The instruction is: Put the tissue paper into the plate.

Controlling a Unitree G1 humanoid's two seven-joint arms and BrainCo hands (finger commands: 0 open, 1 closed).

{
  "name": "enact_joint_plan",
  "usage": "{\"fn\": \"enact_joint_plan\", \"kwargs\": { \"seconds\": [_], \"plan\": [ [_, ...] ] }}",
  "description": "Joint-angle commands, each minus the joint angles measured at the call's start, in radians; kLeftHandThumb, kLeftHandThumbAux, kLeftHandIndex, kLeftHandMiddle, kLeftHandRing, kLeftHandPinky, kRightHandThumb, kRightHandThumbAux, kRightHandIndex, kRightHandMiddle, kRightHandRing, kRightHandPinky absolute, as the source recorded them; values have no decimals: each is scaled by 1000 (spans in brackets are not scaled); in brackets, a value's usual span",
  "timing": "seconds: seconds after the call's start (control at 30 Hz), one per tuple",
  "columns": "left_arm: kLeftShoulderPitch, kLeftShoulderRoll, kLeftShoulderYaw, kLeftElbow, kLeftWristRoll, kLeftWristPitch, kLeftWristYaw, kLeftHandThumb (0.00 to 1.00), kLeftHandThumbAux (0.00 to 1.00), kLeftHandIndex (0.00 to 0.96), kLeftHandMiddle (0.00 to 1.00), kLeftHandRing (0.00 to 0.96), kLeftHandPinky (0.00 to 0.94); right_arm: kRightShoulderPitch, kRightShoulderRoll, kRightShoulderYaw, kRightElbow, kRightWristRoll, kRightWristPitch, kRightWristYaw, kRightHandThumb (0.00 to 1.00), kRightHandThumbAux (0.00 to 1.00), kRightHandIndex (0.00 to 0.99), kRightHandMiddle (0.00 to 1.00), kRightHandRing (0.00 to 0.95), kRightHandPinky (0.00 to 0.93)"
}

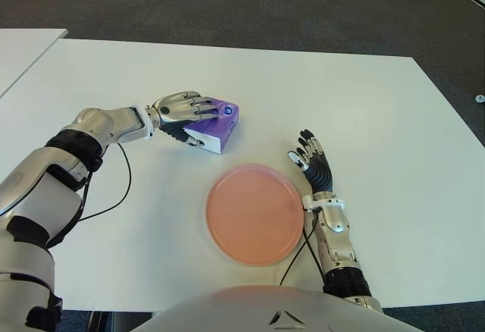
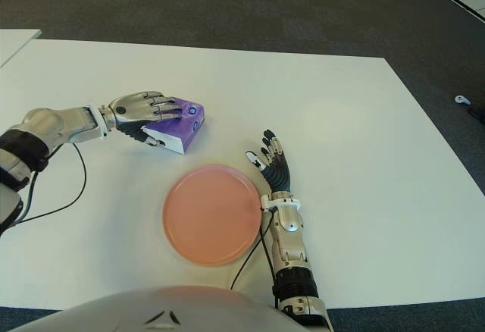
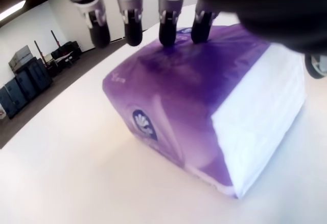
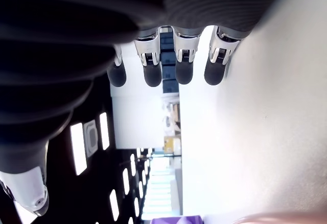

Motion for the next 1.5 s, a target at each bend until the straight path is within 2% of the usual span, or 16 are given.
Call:
{"fn": "enact_joint_plan", "kwargs": {
  "seconds": [0.03, 0.4, 1.2, 1.5],
  "plan": [
    [6, -13, -9, 9, 9, 14, 18, 309, 85, 0, 0, 0, 0, 68, 6, 8, 87, 0, 75, 10, 0, 615, 0, 0, 0, 0],
    [1, -39, -3, 38, -3, 28, 119, 284, 82, 0, 0, 0, 0, 79, 7, 13, 57, 1, 94, 15, 0, 620, 0, 0, 0, 0],
    [19, -46, 9, 17, -27, 17, 187, 281, 86, 0, 0, 0, 0, 105, 3, 27, 13, 0, 123, 23, 0, 605, 0, 0, 0, 0],
    [35, -62, -15, 61, -17, 12, 210, 283, 93, 0, 0, 0, 0, 112, 1, 33, -3, -4, 137, 25, 0, 604, 0, 0, 0, 0]
  ]
}}
